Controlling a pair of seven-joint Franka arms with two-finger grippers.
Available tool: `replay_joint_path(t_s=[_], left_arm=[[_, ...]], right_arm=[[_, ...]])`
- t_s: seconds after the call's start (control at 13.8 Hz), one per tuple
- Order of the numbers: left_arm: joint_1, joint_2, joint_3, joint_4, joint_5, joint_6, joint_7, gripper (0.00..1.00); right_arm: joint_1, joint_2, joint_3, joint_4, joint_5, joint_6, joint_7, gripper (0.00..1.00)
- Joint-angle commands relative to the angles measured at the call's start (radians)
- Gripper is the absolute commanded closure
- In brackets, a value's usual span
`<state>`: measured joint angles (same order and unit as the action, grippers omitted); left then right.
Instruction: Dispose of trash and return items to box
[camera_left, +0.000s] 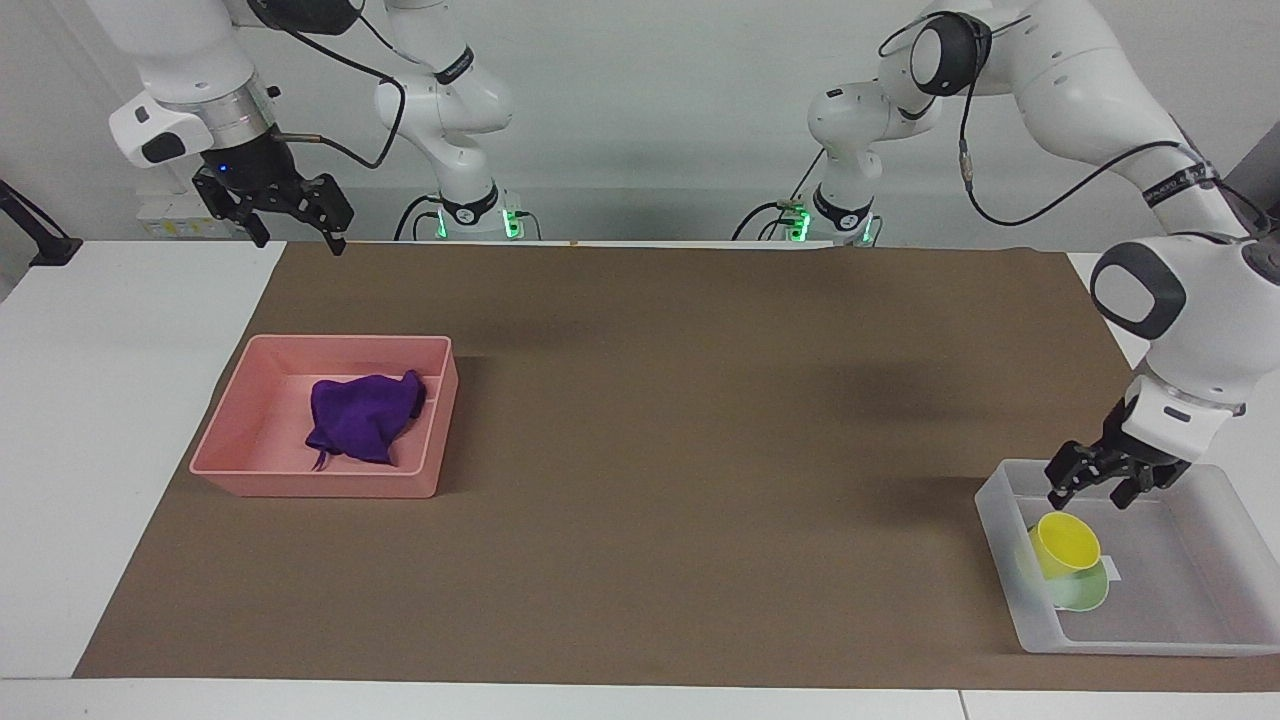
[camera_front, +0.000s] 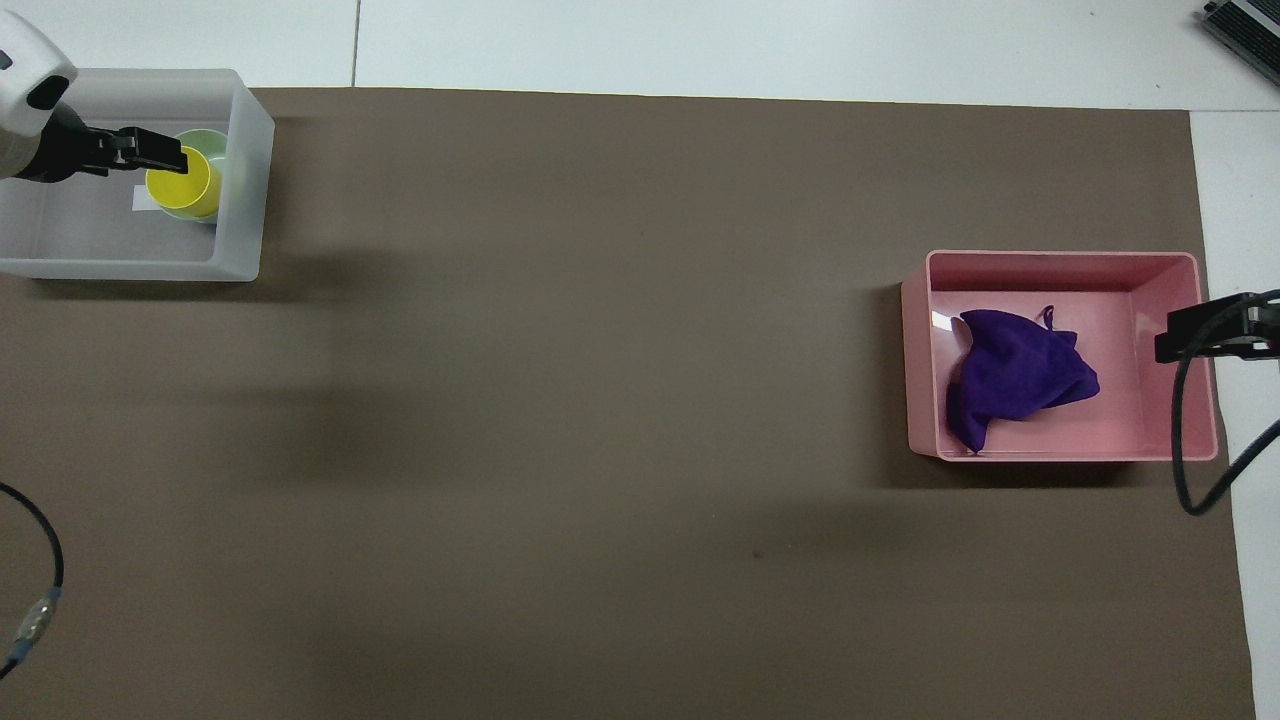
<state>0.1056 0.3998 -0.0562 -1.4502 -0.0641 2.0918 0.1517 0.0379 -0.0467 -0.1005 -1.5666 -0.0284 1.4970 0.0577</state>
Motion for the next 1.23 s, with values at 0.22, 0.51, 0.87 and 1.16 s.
replay_joint_path(t_s=[0.22,0.51,0.87,1.16], left_arm=[[-0.086,-0.326,0.015,-0.173,0.009,-0.274,0.019,0.0],[-0.098,-0.41,0.012,-0.154,0.013,-0.433,0.017,0.0],[-0.161,-0.424,0.054,-0.114,0.063,-0.524,0.008,0.0],[-0.211,-0.437,0.133,-0.119,0.055,-0.539,0.006,0.0]], right_arm=[[-0.003,-0.027,0.007,-0.035,0.004,0.003,0.008,0.0],[-0.003,-0.027,0.007,-0.033,0.004,0.0,0.008,0.0],[-0.004,-0.027,0.007,-0.033,0.004,0.0,0.008,0.0],[-0.004,-0.027,0.005,-0.035,0.004,0.0,0.008,0.0]])
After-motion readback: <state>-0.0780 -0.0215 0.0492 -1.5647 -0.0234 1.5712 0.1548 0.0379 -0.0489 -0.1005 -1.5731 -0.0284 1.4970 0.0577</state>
